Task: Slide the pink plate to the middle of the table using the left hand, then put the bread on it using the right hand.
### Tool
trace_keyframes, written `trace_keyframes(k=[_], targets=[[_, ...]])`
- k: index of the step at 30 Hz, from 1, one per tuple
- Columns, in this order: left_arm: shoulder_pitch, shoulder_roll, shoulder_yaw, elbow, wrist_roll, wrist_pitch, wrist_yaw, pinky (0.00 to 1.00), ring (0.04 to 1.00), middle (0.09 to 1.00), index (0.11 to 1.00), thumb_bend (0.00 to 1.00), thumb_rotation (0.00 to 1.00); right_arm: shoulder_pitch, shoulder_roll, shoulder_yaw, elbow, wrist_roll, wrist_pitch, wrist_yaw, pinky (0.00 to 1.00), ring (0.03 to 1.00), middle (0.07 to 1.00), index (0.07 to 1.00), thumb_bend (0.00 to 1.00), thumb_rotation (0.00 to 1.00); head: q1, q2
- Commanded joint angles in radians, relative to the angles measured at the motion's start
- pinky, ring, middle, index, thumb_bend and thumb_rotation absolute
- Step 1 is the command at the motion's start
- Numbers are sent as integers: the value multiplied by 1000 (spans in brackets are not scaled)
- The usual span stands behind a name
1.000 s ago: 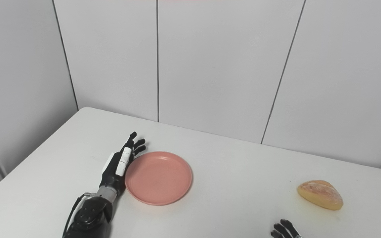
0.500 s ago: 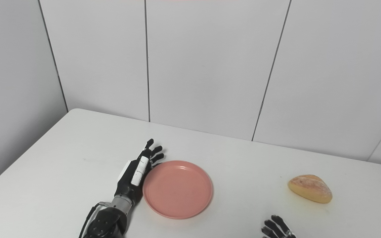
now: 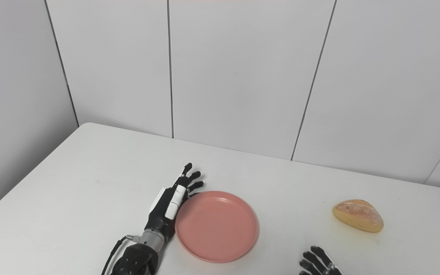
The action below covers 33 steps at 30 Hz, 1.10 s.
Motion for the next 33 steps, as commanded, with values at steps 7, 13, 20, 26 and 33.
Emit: trace_keyframes(k=[7,13,20,26,33], targets=[[-3,-27,14,-34,-1,-2,28,805,897,953,1000,987,969,-3,22,25,-29,-30,46,-16,795,819,826,842,803,728,-54,12],[-2,-33,26,-32,-16,4,27,824,906,955,1000,999,949,-7,41,45,-36,-62,51,-27,790,822,831,844,811,736,-110,24],[-3,-49,32,-23,-21,2,36,818,903,956,1000,1000,943,-13,62,61,-27,-84,41,-31,789,820,831,847,815,744,-156,32],[-8,-67,47,-24,-54,12,38,817,910,963,1000,1000,942,-19,80,73,-28,-96,46,-36,784,819,825,845,822,745,-196,43],[-27,-77,62,-29,-96,31,34,896,930,973,1000,1000,951,-24,100,81,-27,-101,52,-37,778,810,818,838,820,717,-246,55]])
